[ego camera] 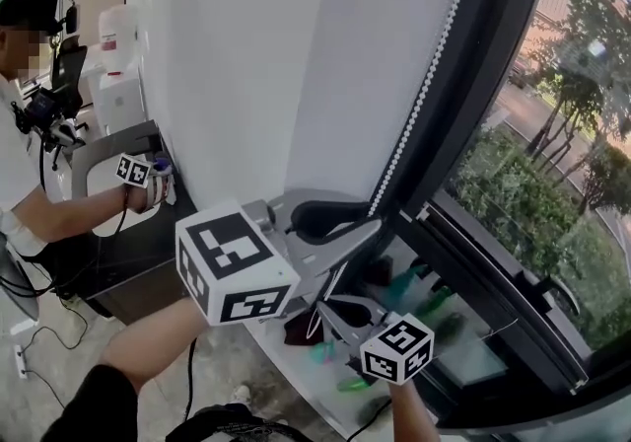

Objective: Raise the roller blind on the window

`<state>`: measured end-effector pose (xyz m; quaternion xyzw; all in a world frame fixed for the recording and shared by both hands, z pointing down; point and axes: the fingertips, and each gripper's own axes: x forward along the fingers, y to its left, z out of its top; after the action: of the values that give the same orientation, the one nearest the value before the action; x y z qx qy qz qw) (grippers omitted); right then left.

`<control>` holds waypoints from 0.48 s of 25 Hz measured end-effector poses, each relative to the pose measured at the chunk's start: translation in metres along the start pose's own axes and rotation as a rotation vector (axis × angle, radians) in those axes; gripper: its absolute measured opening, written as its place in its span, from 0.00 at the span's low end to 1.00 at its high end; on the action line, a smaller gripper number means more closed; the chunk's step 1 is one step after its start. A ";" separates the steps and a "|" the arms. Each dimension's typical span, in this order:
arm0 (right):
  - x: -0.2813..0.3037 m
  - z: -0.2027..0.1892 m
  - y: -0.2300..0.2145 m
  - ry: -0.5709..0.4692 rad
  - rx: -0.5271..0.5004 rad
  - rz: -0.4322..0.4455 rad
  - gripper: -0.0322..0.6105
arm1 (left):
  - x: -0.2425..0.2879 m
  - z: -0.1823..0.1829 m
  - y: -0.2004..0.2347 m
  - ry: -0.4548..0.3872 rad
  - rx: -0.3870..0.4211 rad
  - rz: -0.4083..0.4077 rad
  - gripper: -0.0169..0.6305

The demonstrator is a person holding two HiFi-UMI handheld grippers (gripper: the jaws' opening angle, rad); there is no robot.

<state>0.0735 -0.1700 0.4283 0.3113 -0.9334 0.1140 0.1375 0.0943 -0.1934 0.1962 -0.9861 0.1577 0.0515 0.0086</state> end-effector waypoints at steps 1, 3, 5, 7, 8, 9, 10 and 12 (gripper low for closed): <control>0.000 0.000 -0.001 0.008 -0.006 -0.004 0.06 | 0.000 -0.001 0.000 -0.001 0.009 0.002 0.06; -0.002 -0.001 -0.003 0.024 0.007 0.007 0.06 | 0.003 -0.003 -0.003 -0.007 -0.012 -0.010 0.04; -0.007 -0.002 -0.004 0.014 0.066 0.041 0.06 | 0.004 -0.007 -0.005 -0.020 -0.063 -0.028 0.04; -0.015 0.006 -0.005 -0.046 0.126 0.058 0.15 | 0.001 -0.012 -0.002 -0.016 -0.065 -0.008 0.04; -0.022 0.017 -0.006 -0.099 0.147 0.055 0.22 | -0.002 -0.018 0.002 -0.003 -0.053 0.012 0.04; -0.031 0.031 -0.008 -0.161 0.164 0.046 0.23 | -0.003 -0.027 0.007 0.019 -0.045 0.031 0.04; -0.041 0.048 -0.012 -0.223 0.176 0.029 0.23 | -0.004 -0.040 0.011 0.047 -0.043 0.048 0.04; -0.055 0.076 -0.022 -0.317 0.183 -0.043 0.22 | -0.005 -0.075 0.017 0.114 -0.041 0.083 0.04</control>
<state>0.1154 -0.1794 0.3418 0.3563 -0.9222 0.1451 -0.0380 0.0917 -0.2104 0.2714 -0.9800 0.1976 -0.0011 -0.0229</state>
